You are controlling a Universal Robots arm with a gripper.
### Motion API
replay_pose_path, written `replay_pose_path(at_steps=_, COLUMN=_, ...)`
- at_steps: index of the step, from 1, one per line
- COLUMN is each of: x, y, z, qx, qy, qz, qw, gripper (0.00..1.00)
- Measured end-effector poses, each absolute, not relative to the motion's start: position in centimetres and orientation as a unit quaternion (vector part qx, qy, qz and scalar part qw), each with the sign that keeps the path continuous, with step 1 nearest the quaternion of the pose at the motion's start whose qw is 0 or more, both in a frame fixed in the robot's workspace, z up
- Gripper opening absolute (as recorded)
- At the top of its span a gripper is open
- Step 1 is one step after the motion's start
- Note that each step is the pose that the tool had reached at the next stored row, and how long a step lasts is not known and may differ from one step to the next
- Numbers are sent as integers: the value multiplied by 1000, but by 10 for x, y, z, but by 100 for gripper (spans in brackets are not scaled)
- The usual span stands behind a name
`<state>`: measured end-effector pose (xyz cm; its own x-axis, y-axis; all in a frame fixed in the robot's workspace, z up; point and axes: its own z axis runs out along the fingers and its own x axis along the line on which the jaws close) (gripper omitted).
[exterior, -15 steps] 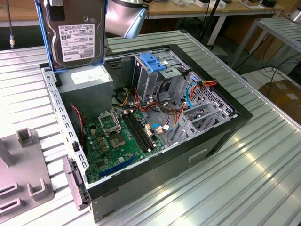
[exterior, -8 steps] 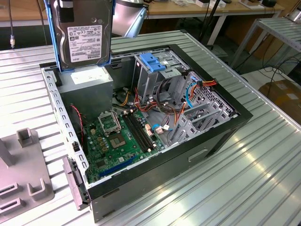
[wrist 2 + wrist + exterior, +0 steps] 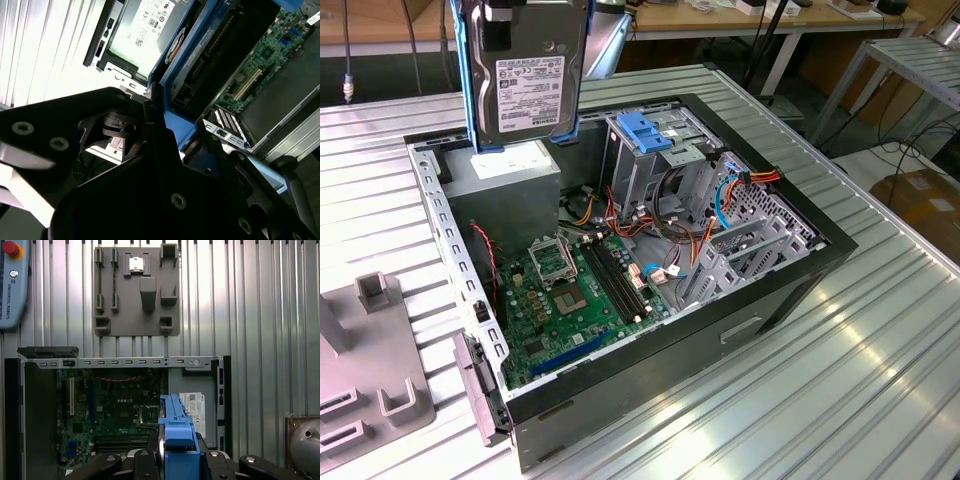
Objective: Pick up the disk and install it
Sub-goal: 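Pick up the disk, then insert the disk into the insertion slot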
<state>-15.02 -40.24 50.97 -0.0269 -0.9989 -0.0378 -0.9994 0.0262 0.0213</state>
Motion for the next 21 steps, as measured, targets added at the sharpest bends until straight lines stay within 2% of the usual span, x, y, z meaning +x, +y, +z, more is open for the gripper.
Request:
replay_pose_path(at_steps=13, x=-150, y=-404, z=510, qx=-698, qy=716, qz=21, qw=6, gripper=37)
replay_pose_path(at_steps=21, x=-149, y=-418, z=510, qx=-697, qy=716, qz=21, qw=6, gripper=37)
